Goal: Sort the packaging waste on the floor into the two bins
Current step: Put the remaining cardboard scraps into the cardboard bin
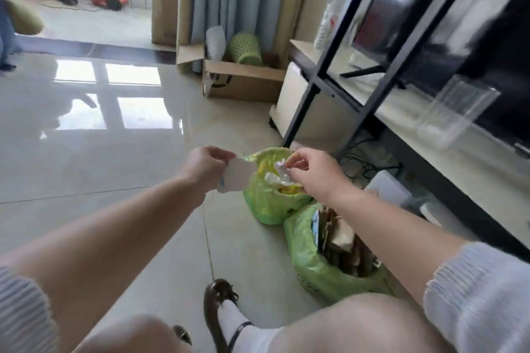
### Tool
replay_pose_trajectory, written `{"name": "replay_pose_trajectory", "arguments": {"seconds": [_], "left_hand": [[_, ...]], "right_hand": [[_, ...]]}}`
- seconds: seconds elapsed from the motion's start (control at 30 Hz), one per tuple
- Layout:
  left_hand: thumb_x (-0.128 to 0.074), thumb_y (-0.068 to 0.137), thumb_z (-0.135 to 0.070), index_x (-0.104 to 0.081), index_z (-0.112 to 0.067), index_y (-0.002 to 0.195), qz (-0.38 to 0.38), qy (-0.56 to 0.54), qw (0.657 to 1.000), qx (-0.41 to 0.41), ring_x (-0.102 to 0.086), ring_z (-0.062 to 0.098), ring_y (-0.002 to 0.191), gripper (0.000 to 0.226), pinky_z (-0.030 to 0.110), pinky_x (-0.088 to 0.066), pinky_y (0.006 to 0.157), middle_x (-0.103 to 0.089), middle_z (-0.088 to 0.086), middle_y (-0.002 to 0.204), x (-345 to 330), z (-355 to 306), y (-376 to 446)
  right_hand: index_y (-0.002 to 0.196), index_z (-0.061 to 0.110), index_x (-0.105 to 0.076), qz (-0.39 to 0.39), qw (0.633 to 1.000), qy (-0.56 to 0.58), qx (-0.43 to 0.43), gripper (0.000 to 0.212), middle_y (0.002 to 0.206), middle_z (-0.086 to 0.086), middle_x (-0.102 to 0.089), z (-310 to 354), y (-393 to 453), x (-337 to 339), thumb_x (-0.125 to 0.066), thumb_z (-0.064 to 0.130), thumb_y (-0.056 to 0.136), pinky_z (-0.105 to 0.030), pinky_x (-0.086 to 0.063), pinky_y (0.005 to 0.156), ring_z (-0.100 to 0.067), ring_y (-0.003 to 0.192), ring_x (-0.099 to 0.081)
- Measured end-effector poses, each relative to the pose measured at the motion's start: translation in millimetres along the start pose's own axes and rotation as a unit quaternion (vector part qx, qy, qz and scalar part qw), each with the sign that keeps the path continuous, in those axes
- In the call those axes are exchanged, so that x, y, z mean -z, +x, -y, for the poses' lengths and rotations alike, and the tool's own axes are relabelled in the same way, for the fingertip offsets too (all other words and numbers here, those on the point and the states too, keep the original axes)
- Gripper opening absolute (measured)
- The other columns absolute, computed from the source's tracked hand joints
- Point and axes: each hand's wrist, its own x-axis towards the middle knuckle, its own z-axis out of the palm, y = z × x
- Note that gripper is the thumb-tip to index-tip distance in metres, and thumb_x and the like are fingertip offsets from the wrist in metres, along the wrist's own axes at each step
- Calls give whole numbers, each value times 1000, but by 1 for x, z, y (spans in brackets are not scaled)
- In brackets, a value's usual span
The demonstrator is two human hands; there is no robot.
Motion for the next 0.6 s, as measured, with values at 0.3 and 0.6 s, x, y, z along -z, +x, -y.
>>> {"name": "replay_pose_trajectory", "arguments": {"seconds": [0.3,0.6], "left_hand": [[-40,88,3,-69,-13,110,50,-13,997,-56,-56,19,84,40,29,-51,67,-59,3,105,-149,-37,-120],[-54,91,-8,-50,-17,130,179,-9,979,102,-64,23,93,41,37,-55,77,-61,10,110,-210,-1,-107]], "right_hand": [[108,15,-70,-115,977,130,-124,21,93,5,-68,-84,-110,100,-59,12,90,-34,-58,81,-19,87,-68],[116,21,-66,2,982,110,-153,26,105,2,-68,-146,-100,50,-54,28,93,-32,-52,83,-15,93,-62]]}}
